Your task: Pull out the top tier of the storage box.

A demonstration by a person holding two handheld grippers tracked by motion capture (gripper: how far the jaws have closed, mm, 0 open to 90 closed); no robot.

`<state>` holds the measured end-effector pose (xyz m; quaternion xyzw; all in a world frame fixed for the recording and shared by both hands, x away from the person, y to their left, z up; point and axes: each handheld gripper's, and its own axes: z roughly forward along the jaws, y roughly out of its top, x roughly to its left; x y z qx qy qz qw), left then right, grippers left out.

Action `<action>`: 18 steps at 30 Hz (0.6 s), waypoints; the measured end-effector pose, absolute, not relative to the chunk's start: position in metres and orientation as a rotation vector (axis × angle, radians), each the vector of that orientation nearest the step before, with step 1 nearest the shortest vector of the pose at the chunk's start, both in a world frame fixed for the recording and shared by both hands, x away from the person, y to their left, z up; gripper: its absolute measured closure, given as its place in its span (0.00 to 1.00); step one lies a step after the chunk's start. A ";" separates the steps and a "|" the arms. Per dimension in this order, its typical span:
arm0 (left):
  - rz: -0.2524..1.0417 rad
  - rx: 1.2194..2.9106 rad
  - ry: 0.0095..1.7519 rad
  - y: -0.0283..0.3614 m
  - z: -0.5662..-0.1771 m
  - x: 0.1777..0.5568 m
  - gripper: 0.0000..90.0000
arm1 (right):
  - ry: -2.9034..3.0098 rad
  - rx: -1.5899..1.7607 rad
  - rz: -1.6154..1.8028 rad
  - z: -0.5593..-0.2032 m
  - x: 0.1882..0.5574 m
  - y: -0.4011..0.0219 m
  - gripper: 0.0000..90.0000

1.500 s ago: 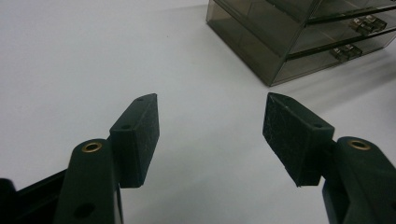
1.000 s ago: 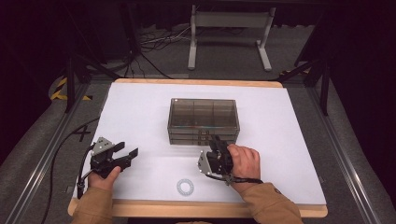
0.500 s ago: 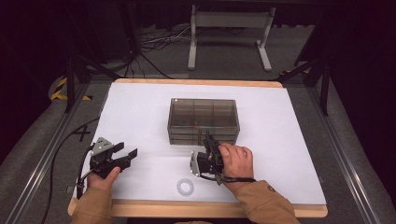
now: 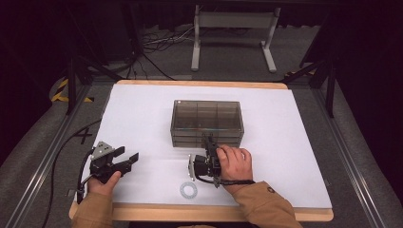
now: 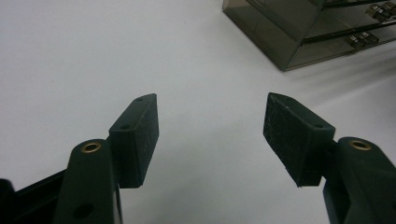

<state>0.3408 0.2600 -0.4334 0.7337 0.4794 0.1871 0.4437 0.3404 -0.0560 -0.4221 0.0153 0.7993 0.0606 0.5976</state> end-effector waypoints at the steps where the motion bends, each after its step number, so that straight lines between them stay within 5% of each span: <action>1: 0.462 1.822 1.187 0.260 -0.434 0.341 0.41 | 1.848 0.035 0.138 -0.422 0.341 -0.055 0.84; 18: 0.459 1.826 1.189 0.260 -0.434 0.341 0.40 | 1.823 0.032 0.082 -0.427 0.348 -0.047 0.85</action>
